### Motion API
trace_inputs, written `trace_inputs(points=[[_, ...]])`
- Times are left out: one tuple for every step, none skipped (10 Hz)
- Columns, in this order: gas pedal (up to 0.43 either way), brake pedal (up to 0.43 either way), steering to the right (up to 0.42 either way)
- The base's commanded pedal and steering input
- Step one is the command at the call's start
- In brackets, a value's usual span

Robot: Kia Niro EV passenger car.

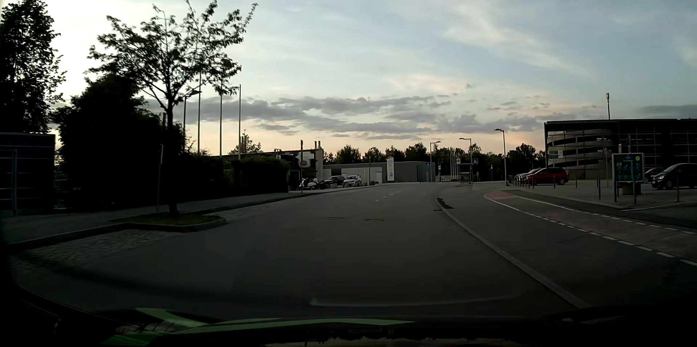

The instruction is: Follow the waypoints while adhering to traffic rules and regulations

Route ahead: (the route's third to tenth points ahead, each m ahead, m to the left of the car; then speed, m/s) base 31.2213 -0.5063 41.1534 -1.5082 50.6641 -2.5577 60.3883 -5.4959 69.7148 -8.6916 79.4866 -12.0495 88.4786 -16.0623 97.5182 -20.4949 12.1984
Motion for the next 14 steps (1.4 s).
trace_inputs(points=[[0.067,0.0,0.016],[0.067,0.0,0.016],[0.067,0.0,0.016],[0.067,0.0,0.016],[0.067,0.0,0.017],[0.067,0.0,0.018],[0.067,0.0,0.018],[0.067,0.0,0.019],[0.067,0.0,0.019],[0.067,0.0,0.02],[0.067,0.0,0.019],[0.067,0.0,0.02],[0.067,0.0,0.019],[0.067,0.0,0.019]])
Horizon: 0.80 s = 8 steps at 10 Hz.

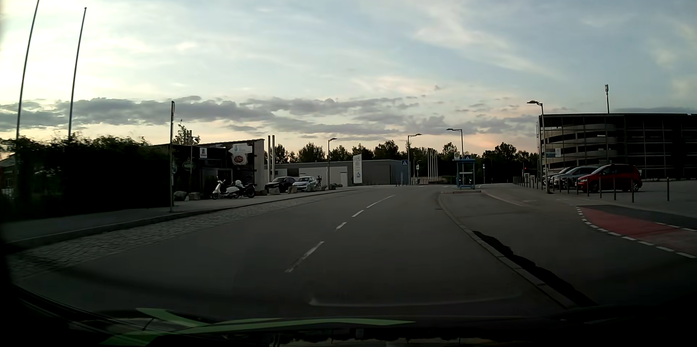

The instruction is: Follow the waypoints while adhering to traffic rules and regulations

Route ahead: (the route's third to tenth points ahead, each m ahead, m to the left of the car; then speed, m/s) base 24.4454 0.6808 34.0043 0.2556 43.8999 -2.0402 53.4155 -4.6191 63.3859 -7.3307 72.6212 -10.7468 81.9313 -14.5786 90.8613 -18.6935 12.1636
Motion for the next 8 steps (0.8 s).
trace_inputs(points=[[0.067,0.0,0.019],[0.067,0.0,0.019],[0.067,0.0,0.019],[0.067,0.0,0.019],[0.067,0.0,0.019],[0.067,0.0,0.019],[0.067,0.0,0.019],[0.059,0.0,0.019]])
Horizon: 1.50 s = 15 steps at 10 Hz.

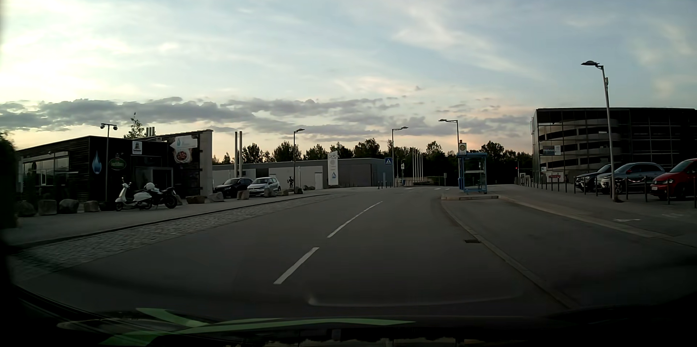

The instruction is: Follow the waypoints while adhering to traffic rules and regulations

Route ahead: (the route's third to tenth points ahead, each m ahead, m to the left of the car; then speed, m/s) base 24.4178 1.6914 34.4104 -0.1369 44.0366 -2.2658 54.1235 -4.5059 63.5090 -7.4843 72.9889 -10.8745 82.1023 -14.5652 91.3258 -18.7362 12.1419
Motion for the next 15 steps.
trace_inputs(points=[[0.059,0.0,0.019],[0.059,0.0,0.02],[0.059,0.0,0.02],[0.059,0.0,0.02],[0.059,0.0,0.022],[0.059,0.0,0.024],[0.059,0.0,0.024],[0.059,0.0,0.025],[0.059,0.0,0.025],[0.059,0.0,0.026],[0.059,0.0,0.026],[0.059,0.0,0.026],[0.059,0.0,0.025],[0.059,0.0,0.025],[0.059,0.0,0.025]])
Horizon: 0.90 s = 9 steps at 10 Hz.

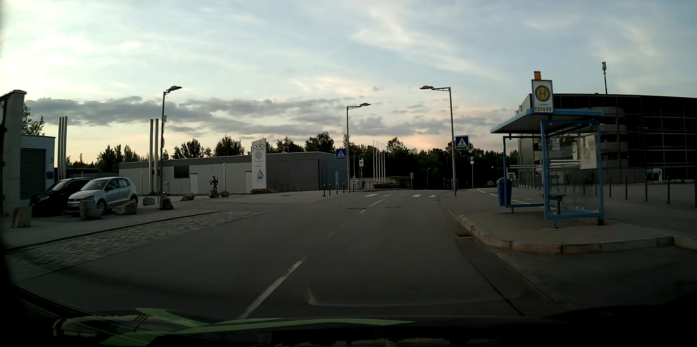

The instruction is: Follow the waypoints while adhering to traffic rules and regulations

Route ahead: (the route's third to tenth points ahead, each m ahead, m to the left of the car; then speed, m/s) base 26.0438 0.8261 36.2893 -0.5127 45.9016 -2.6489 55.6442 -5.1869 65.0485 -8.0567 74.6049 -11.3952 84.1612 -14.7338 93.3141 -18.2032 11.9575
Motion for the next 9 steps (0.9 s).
trace_inputs(points=[[0.047,0.0,0.024],[0.047,0.0,0.023],[0.039,0.0,0.023],[0.039,0.0,0.023],[0.039,0.0,0.023],[0.039,0.0,0.023],[0.039,0.0,0.022],[0.039,0.0,0.022],[0.039,0.0,0.022]])
